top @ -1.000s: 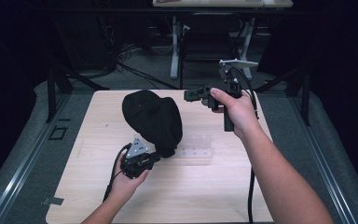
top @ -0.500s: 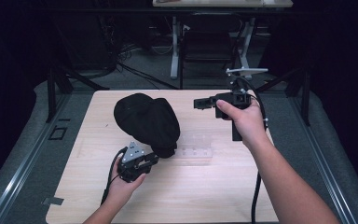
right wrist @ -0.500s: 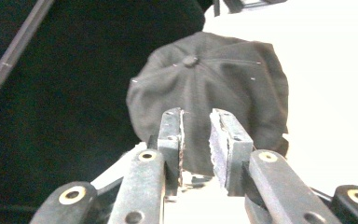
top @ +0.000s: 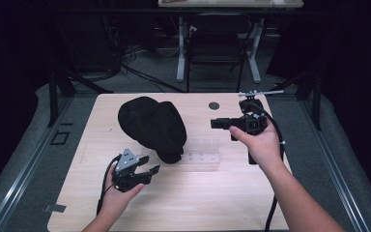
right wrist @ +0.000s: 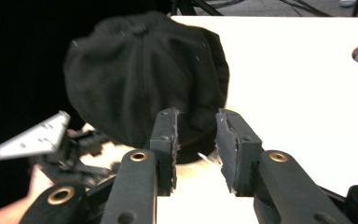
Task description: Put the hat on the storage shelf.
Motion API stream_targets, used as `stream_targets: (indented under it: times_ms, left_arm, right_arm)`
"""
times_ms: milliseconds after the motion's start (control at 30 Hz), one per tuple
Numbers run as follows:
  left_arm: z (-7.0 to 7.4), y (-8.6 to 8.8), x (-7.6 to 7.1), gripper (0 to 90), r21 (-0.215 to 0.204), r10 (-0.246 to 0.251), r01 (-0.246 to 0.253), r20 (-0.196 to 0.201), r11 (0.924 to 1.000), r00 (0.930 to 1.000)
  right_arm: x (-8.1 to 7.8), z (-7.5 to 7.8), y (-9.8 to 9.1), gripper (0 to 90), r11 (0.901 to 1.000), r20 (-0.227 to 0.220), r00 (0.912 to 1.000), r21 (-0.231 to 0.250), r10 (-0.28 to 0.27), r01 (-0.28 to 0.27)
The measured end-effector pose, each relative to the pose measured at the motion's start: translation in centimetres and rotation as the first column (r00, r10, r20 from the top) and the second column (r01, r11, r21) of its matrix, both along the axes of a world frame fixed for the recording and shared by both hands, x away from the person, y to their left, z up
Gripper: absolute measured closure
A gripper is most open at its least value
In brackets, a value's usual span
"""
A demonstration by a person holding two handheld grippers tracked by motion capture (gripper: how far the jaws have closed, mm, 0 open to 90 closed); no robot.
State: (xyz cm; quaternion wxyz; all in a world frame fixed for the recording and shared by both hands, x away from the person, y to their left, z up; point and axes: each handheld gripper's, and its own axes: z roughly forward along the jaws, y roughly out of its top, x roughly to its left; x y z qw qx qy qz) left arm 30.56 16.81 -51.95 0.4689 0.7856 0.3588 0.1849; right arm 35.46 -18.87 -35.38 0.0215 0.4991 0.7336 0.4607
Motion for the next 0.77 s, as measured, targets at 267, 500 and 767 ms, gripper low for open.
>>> stream_targets:
  times_ms: [267,500,767]
  left_arm:
    - [-0.2,0.9,-0.5,41.7,-0.038,-0.003,0.003,0.015,0.9993,0.9999]
    - [-0.8,1.3,-0.6,41.8,-0.057,-0.002,0.001,-0.018,0.9984,0.9998]
    - [-0.6,0.6,-0.7,40.9,-0.076,-0.019,0.020,0.009,0.9969,0.9998]
  right_arm:
    - [-1.7,-2.8,-0.9,65.2,0.9979,0.061,0.9977,-0.057,-0.029,0.033]
    - [-3.7,-4.7,-1.1,62.9,0.9872,0.148,0.9884,-0.149,-0.034,0.057]
    - [-5.6,-7.5,-1.7,60.4,0.9748,0.228,0.9728,-0.205,-0.040,0.089]
